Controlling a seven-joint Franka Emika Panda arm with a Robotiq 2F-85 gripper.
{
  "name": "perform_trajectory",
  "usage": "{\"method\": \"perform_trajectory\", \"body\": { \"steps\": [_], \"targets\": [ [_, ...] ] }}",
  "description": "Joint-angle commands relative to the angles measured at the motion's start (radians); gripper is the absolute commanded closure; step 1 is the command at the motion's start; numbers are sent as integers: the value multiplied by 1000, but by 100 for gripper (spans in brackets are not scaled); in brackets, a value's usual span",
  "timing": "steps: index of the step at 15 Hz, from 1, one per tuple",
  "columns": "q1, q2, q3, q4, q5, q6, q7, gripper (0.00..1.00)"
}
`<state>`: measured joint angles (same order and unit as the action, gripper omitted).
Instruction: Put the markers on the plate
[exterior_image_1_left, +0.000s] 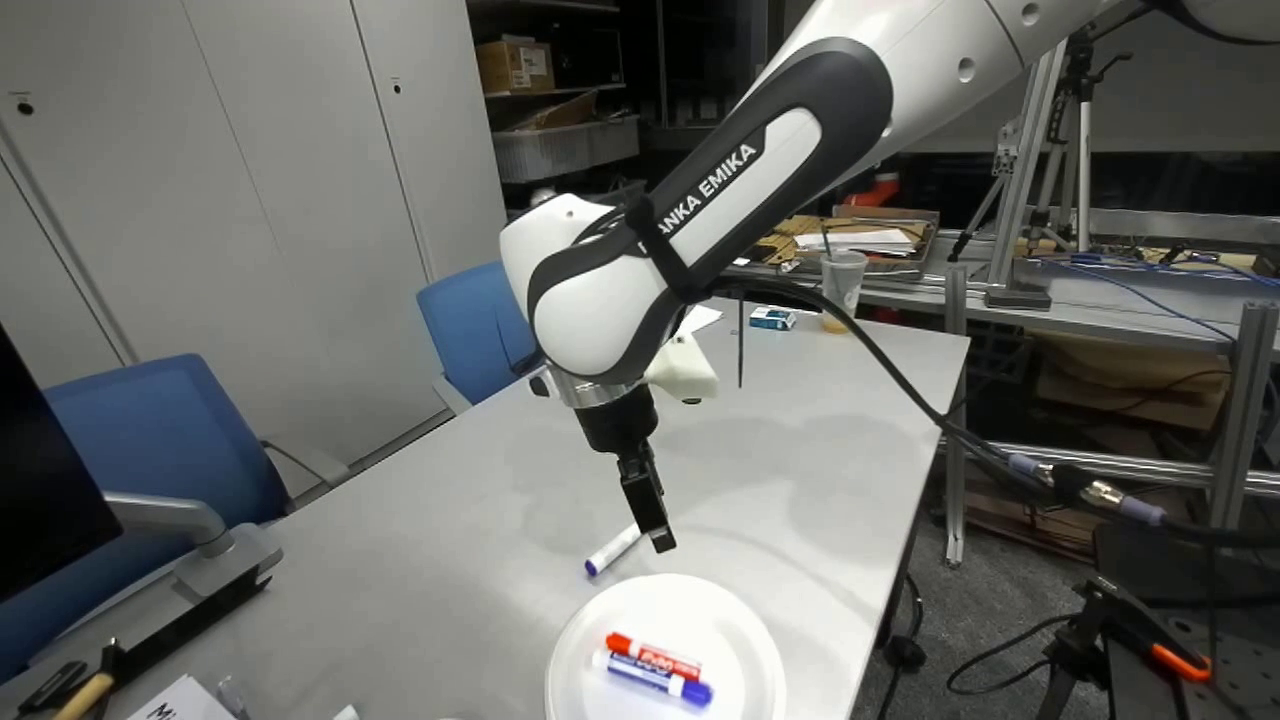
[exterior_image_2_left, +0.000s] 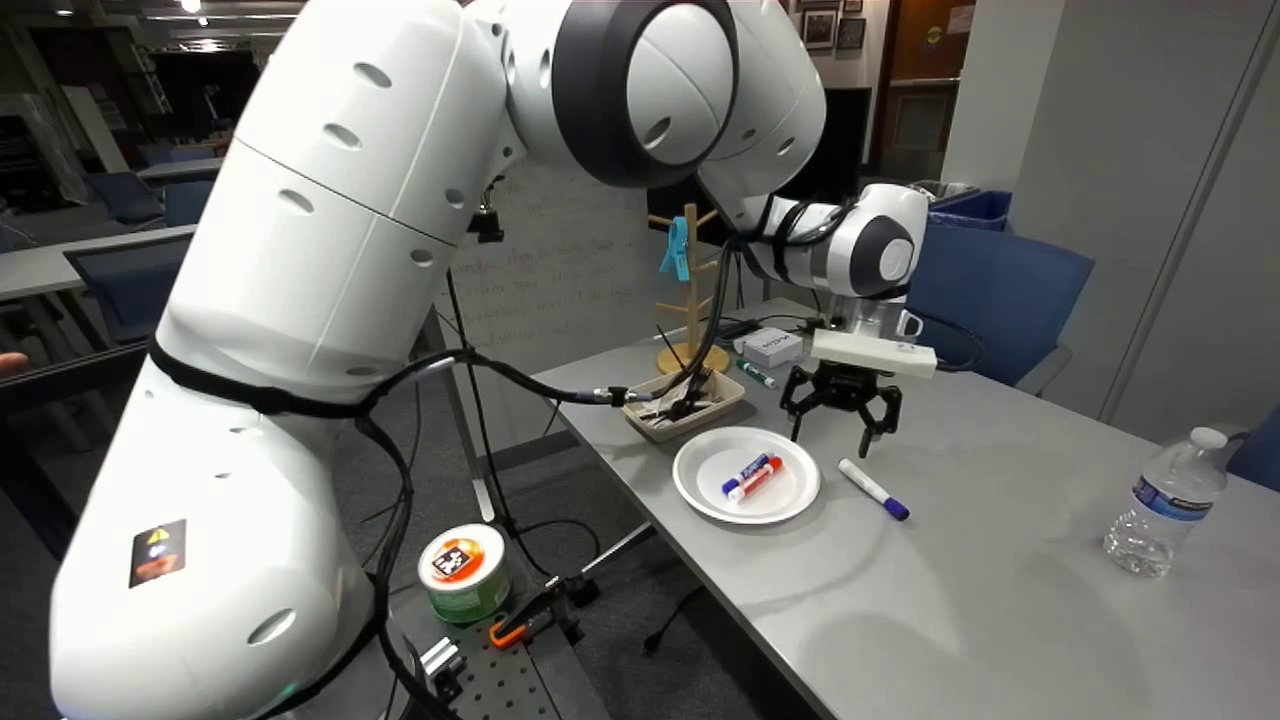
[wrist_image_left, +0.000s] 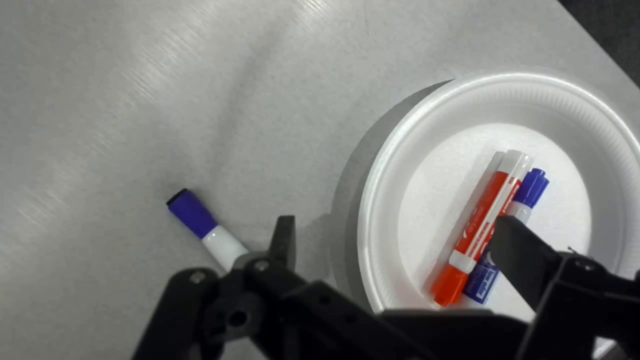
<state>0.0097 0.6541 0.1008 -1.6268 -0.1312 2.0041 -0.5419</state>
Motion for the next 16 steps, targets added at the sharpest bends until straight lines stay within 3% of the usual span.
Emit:
{"method": "perform_trajectory", "body": {
  "steps": [1,4,10,16],
  "targets": [
    [-5,2,7,3,-5,-3,3,0],
    [-15,18,8,9,-15,46,-33,9],
    [-41,69,29,5,-7,232,-186,0],
    [-56,133,20,31,-11,282,-298,0]
  ]
}}
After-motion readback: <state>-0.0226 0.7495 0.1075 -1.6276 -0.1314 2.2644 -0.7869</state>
